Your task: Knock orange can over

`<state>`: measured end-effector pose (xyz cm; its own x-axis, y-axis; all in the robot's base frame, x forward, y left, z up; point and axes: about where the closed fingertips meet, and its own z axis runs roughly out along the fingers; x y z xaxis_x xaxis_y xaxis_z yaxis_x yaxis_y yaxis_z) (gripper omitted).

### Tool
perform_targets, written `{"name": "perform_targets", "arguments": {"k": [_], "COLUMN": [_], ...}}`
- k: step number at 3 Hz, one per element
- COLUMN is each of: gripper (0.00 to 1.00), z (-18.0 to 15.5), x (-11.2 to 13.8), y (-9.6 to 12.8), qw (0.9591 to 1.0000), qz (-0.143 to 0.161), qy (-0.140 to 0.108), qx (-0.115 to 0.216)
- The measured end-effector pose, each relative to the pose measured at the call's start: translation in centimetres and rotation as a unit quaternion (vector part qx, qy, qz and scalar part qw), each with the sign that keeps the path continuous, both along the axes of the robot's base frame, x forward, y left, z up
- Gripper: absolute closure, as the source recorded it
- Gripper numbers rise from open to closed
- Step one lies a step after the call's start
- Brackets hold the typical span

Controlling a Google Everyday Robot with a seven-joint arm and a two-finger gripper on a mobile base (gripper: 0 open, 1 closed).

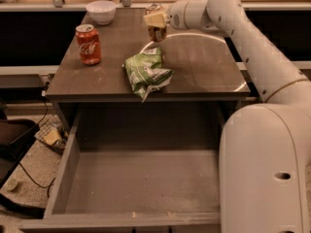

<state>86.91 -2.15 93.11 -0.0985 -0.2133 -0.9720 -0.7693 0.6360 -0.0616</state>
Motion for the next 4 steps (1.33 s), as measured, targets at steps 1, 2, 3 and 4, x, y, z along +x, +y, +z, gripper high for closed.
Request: {"name": "perform_targets", "arguments": {"k": [1,2,3,4], "gripper": [1.00,1.00,1.00,1.00], "z": [2.2,3.3,3.7,3.2], "x": [-0.4,-0.8,-1.2,-1.8], "y": [-2.5,-4.3,-4.8,-4.0], "qw": [0.9968,0.9879,0.9753,0.9519], "qz": [-0.032,-0.051,-0.055,-0.029], "qy": [0.000,0.008,0.012,0.009], "qx": [-0.074,-0.146,-0.214,-0.305]}}
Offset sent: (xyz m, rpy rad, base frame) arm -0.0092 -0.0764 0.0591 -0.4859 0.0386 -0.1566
